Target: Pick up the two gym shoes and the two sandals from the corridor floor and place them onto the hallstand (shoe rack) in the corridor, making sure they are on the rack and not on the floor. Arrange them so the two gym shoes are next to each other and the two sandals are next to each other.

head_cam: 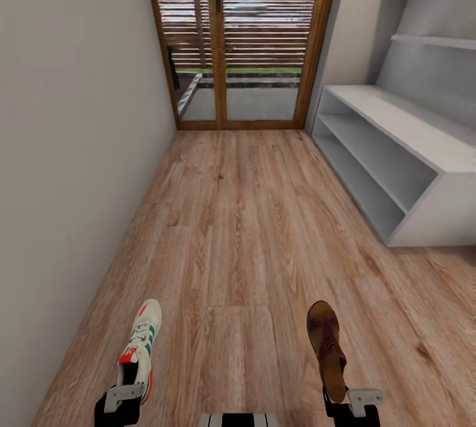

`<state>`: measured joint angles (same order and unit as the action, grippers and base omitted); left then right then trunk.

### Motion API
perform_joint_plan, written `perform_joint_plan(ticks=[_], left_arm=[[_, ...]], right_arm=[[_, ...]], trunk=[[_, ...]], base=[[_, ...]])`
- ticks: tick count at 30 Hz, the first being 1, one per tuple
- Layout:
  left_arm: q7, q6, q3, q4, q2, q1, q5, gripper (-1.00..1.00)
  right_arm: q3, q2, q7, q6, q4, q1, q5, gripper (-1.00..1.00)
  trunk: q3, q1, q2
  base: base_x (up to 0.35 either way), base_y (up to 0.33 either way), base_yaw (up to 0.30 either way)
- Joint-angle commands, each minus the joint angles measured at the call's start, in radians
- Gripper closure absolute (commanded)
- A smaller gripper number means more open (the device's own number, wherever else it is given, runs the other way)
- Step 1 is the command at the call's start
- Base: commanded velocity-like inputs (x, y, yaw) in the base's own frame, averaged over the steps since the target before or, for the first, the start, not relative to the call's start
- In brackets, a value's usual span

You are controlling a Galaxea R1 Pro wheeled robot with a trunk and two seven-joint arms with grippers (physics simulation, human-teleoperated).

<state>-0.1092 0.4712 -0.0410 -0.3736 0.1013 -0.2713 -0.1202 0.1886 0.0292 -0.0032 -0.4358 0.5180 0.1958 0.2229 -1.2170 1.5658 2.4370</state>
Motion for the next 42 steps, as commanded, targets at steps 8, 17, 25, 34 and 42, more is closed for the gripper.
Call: perform_joint_plan(ticks=[8, 17, 25, 34, 42], left_arm=[[-0.012, 0.001, -0.003, 0.001, 0.002, 0.000, -0.010, 1.00], [-0.012, 0.001, -0.003, 0.001, 0.003, 0.000, -0.010, 1.00], [-0.012, 0.001, -0.003, 0.001, 0.003, 0.000, -0.010, 1.00], [-0.013, 0.003, -0.003, -0.001, 0.001, 0.000, -0.011, 1.00], [-0.013, 0.003, -0.002, -0.001, -0.001, 0.000, -0.012, 1.00]], right_arm=[[0.005, -0.001, 0.000, -0.003, -0.002, 0.001, 0.007, 1.00], [0.005, -0.001, 0.000, -0.003, -0.003, 0.001, 0.007, 1.00], [0.005, -0.001, 0.000, -0.003, -0.003, 0.001, 0.008, 1.00], [0.004, -0.002, 0.000, -0.003, -0.004, 0.001, 0.009, 1.00], [0.004, -0.002, 0.000, -0.006, -0.026, 0.001, 0.007, 1.00]], trunk=[[0.033, -0.031, -0.056], [0.073, -0.065, -0.119], [0.104, -0.088, -0.161], [0.118, -0.088, -0.161], [0.130, -0.088, -0.161]], base=[[0.000, 0.000, -0.172], [0.000, 0.000, -0.167], [0.000, 0.000, -0.073], [0.000, 0.000, -0.005], [0.079, 0.000, 0.000]])
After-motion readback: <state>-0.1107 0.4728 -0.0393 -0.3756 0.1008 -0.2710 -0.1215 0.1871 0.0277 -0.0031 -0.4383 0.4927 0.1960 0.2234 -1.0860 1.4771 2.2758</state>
